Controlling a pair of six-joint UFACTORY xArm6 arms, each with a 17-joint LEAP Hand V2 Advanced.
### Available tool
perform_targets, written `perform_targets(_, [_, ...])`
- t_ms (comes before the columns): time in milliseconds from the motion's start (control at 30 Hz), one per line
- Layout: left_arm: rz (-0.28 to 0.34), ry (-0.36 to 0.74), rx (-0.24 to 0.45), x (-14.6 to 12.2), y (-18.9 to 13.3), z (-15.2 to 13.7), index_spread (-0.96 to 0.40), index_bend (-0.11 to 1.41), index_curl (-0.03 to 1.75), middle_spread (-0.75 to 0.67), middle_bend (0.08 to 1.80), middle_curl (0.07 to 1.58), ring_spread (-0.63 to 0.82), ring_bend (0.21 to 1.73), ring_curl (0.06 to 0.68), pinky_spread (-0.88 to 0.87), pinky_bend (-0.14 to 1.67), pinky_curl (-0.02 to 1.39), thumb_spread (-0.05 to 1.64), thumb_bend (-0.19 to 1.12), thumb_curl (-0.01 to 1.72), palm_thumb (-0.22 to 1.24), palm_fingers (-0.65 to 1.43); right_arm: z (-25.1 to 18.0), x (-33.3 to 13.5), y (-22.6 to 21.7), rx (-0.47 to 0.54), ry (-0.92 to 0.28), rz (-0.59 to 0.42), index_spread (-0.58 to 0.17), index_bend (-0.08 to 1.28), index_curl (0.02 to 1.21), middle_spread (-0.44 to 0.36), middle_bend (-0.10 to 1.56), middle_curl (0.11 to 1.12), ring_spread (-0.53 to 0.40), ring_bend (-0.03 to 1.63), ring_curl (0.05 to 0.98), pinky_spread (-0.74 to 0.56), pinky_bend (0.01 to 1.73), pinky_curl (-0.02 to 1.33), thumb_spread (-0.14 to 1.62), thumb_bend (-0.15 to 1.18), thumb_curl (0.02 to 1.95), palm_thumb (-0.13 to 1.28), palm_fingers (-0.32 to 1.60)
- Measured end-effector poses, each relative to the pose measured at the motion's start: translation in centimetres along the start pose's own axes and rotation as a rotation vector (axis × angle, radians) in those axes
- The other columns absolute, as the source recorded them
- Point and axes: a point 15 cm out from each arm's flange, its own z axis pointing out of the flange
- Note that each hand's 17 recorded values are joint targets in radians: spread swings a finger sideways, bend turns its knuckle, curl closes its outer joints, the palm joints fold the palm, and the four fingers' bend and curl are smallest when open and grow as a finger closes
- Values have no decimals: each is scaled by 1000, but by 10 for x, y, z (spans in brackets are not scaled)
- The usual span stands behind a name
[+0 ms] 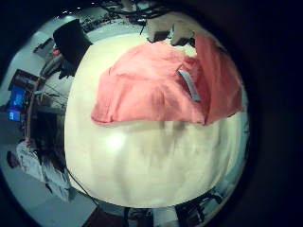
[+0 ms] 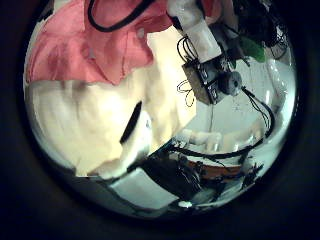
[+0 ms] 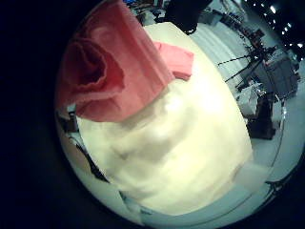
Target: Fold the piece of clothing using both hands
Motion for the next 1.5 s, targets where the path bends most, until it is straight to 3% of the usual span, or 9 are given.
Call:
perform_targets(67, [-26,-4,25,-4,-5,-1,-78,289,357,-58,883,500,37,570,214,189,211,234,1180,-3,285,449,784,0,1,0,0,0,2,-418,273,418,-52,194,333,-2,222,187,404,186,224,999,-12,850,947,533])
perform_targets(100, [-42,-8,44,-6,-9,-2,-105,277,360,-117,900,504,-66,602,207,101,229,225,1194,0,287,466,837,0,1,0,0,0,2,-418,272,419,-49,196,333,-4,224,187,404,185,221,999,-12,850,947,534])
perform_targets(233, [-94,-36,102,-19,-18,-4,-230,300,421,-274,997,610,-343,756,293,-231,349,271,1299,44,290,569,991,-2,2,2,-2,-1,5,-421,249,416,-42,189,333,-9,231,192,404,196,218,997,-12,852,943,521])
perform_targets(567, [-202,-116,103,-84,11,-17,-404,354,593,-446,1050,720,-524,854,371,-525,480,319,1405,45,283,626,889,-51,18,21,31,22,47,-444,186,394,-8,184,324,25,247,199,424,219,226,1003,-10,857,938,492])
perform_targets(700, [-205,-123,94,-84,23,-31,-434,375,672,-470,1054,748,-504,829,384,-541,520,341,1407,27,286,623,784,-78,20,43,15,11,93,-433,199,395,-21,185,322,45,249,201,439,213,224,1005,-4,866,962,496])
perform_targets(867, [-189,-141,33,-69,43,-57,-400,379,741,-463,975,742,-396,752,371,-407,516,355,1372,-16,286,573,522,-116,2,88,-67,-13,215,-396,178,390,-20,180,318,85,260,206,452,209,226,1009,-27,861,922,462])
perform_targets(1167, [-68,-188,-99,31,82,-85,-169,256,709,-252,586,615,-76,752,351,-51,534,357,1246,-33,273,417,188,-184,-37,219,-426,90,388,-333,145,342,72,175,304,183,249,216,421,247,261,1167,-39,711,604,213])
perform_targets(1267, [-36,-214,-130,58,98,-85,-102,208,667,-164,507,566,14,738,330,43,520,341,1206,-32,266,371,171,-208,-49,247,-465,141,418,-324,159,327,82,179,298,203,247,216,409,264,272,1243,-26,634,543,175])
perform_targets(1500, [-3,-242,-168,93,122,-70,-35,179,591,-63,449,509,112,697,293,154,473,317,1149,-26,264,315,199,-202,-56,318,-526,127,528,-322,173,316,96,181,295,230,248,224,392,271,287,1345,-15,473,449,139])
